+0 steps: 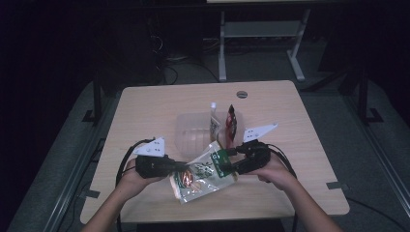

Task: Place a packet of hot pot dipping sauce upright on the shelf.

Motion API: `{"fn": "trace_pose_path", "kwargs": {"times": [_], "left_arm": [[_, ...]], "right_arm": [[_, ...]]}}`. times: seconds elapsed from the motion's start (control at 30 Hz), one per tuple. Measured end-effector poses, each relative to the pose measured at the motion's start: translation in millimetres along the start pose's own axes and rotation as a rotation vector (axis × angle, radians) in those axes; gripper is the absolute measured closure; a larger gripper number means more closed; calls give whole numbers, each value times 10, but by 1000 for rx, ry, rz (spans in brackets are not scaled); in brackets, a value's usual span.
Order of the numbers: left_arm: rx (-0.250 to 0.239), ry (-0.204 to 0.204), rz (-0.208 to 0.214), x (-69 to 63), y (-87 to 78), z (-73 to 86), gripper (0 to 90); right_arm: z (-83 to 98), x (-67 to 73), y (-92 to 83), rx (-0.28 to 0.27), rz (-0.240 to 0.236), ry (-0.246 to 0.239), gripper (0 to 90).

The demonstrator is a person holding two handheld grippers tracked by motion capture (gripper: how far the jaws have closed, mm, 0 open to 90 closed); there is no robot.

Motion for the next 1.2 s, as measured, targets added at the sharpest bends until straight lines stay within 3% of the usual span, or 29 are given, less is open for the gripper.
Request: {"fn": "trace_pose_path", "kwargs": {"times": [0.27, 0.37, 0.6, 1.2], "left_arm": [[-6, 0, -8, 19, -30, 20, 900], [-8, 3, -15, 32, -33, 16, 900], [-24, 8, -23, 51, 3, -9, 900], [-58, 20, -30, 86, 37, -75, 900]], "right_arm": [[23, 25, 39, 4, -52, 2, 581], [19, 39, 5, -19, -73, 4, 669], [32, 71, -36, -28, -94, -12, 780], [52, 95, -33, -28, -100, -24, 870]]}}
Point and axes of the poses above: each handheld gripper's, and its own axes: y roughly forward along the jaws, z roughly out of its underside, x roughly to its left, the point moved 5 cm from there along y, roughly forward along the jaws, and after that the axes turned 2 degrees about z, right-handed, at the moved point
